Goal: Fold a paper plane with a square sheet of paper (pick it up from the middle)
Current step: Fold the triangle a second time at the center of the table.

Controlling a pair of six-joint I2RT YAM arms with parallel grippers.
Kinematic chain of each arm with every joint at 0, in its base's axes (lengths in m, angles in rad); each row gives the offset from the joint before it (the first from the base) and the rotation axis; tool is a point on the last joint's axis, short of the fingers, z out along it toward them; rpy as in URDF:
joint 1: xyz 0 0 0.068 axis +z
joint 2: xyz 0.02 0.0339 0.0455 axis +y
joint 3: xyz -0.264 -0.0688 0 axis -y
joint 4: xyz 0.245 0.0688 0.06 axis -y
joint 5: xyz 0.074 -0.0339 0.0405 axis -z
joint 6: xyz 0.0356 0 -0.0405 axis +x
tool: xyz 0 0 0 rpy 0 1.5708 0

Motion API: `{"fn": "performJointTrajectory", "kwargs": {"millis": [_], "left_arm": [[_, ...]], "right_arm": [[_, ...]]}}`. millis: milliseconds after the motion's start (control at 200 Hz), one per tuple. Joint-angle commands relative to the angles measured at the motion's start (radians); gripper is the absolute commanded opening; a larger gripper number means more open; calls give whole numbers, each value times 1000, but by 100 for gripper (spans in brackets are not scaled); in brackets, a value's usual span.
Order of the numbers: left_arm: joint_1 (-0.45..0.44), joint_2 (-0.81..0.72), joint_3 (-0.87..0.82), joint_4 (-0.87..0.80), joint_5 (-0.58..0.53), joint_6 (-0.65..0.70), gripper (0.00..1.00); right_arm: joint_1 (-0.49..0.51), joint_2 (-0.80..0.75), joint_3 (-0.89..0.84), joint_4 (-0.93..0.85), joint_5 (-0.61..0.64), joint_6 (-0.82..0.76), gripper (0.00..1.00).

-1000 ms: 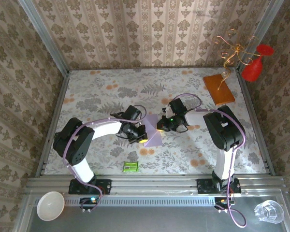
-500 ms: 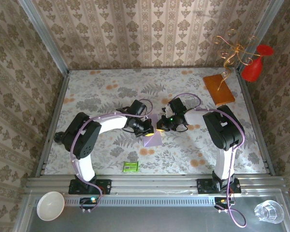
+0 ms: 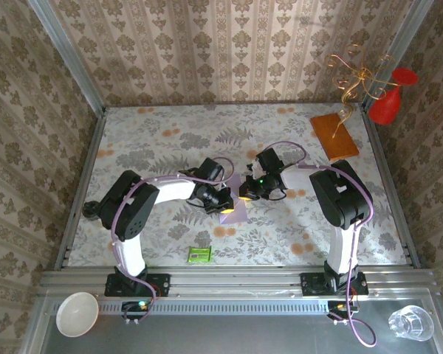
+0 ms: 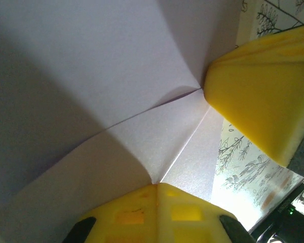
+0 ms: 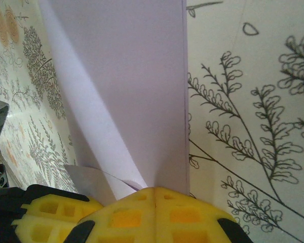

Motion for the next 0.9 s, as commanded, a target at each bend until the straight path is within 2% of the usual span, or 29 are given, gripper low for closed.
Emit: {"fn": "performJointTrajectory", "kwargs": {"millis": [0, 425, 670, 895], "left_arm": [[-7, -19, -62, -61, -14, 44, 0], [-20, -183, -207, -126, -57, 58, 0], [-6, -263, -163, -142, -86, 70, 0], [52, -260, -115, -24, -89, 3, 0]], "right_arm": [[-6, 66, -15, -111, 148, -3, 2], [-11, 73, -10, -119, 157, 1, 2], [-11, 54, 14, -112, 131, 10, 3], [-10, -60, 59, -62, 39, 74, 15]]}}
